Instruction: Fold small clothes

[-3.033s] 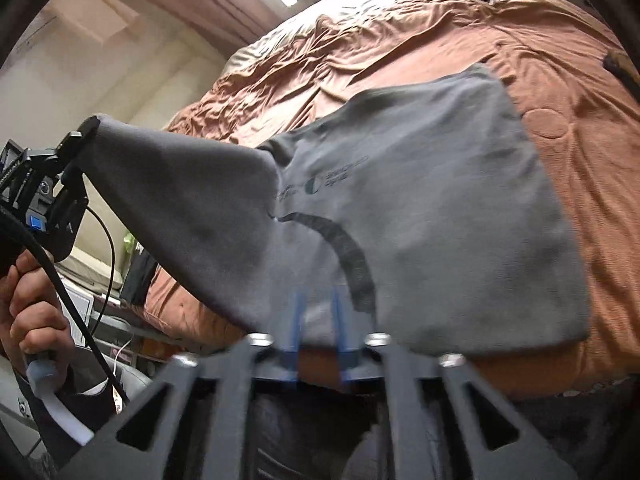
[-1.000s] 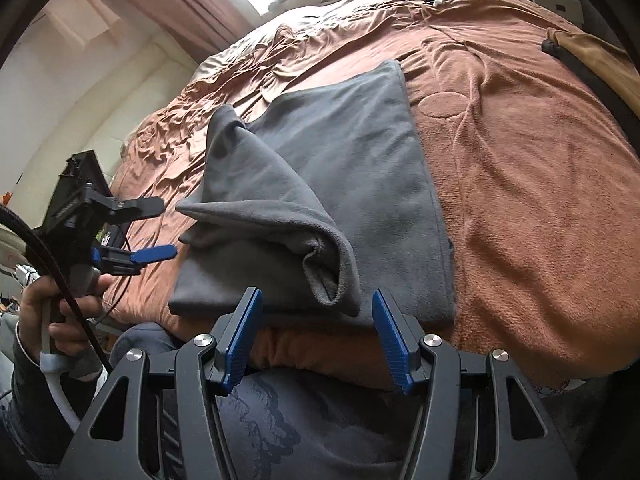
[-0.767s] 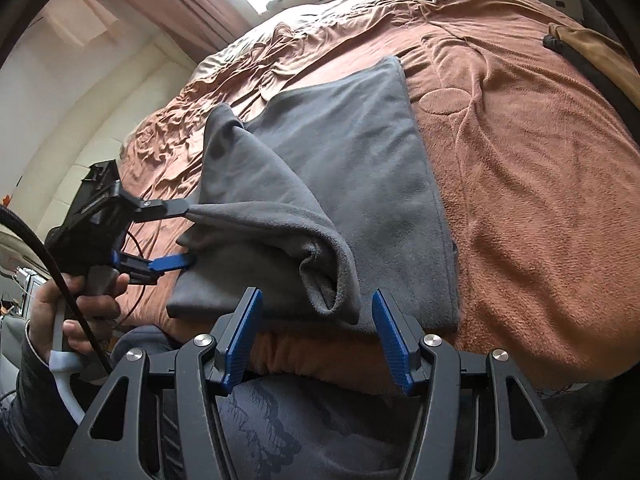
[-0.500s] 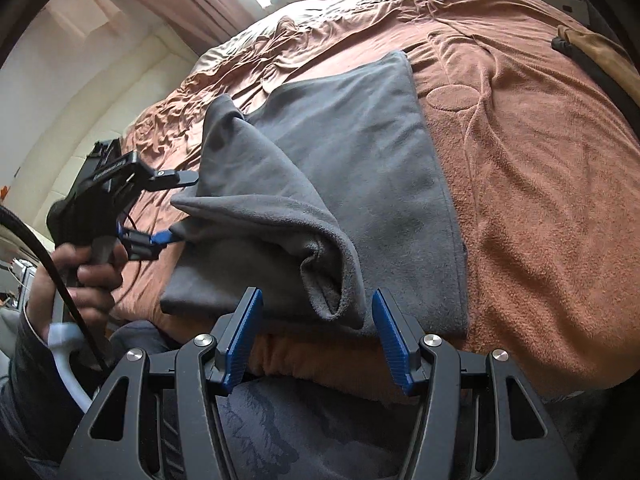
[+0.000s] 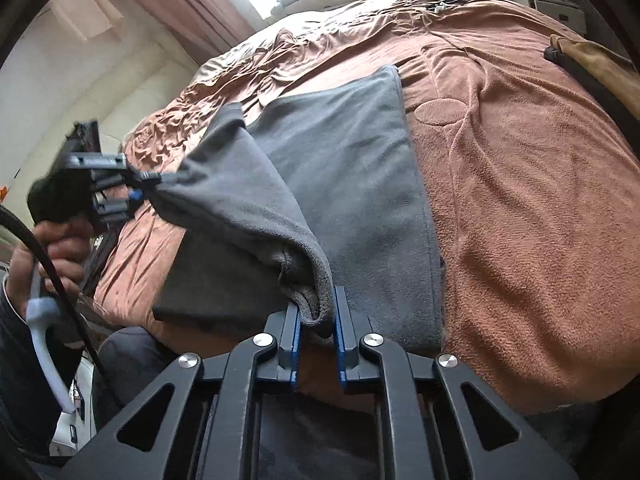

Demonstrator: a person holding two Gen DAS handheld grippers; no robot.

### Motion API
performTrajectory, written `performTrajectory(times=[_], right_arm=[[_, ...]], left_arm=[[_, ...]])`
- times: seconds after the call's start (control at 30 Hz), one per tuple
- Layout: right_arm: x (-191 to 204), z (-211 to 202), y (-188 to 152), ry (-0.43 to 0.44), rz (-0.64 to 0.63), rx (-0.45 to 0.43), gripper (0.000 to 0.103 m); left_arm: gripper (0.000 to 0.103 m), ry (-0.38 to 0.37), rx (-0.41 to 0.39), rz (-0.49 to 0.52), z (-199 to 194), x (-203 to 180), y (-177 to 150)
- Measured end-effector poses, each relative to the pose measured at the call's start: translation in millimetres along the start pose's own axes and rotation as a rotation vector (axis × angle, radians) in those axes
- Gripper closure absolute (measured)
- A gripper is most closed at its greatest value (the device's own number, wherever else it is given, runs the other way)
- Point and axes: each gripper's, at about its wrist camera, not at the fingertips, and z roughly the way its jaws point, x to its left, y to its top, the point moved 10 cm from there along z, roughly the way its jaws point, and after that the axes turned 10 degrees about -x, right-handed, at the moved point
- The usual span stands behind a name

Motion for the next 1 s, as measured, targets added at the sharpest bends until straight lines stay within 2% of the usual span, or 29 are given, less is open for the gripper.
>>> performTrajectory(times=[0.17,0.4,0.77,1.0], right_arm=[[-3,-6,1,0.028,0.033,-0.018,0.095],[-10,-8,-2,0.047,0.074,-0.019,0.096],[-23,-5,-3,0.074,0.140,-0.025,0.098],[-35,-11,-5,0.068,0.191,-0.049,0.099]], left_arm=[[0.092,-0.051,-0.045,0.118,-5,-43,24],[0.092,-0.078,-0.045,0.230,12,-91,34],[0.092,-0.098,0.036,0.407,71,-151,31],[0.092,-0.092,0.097,0.467,110,-171,22]])
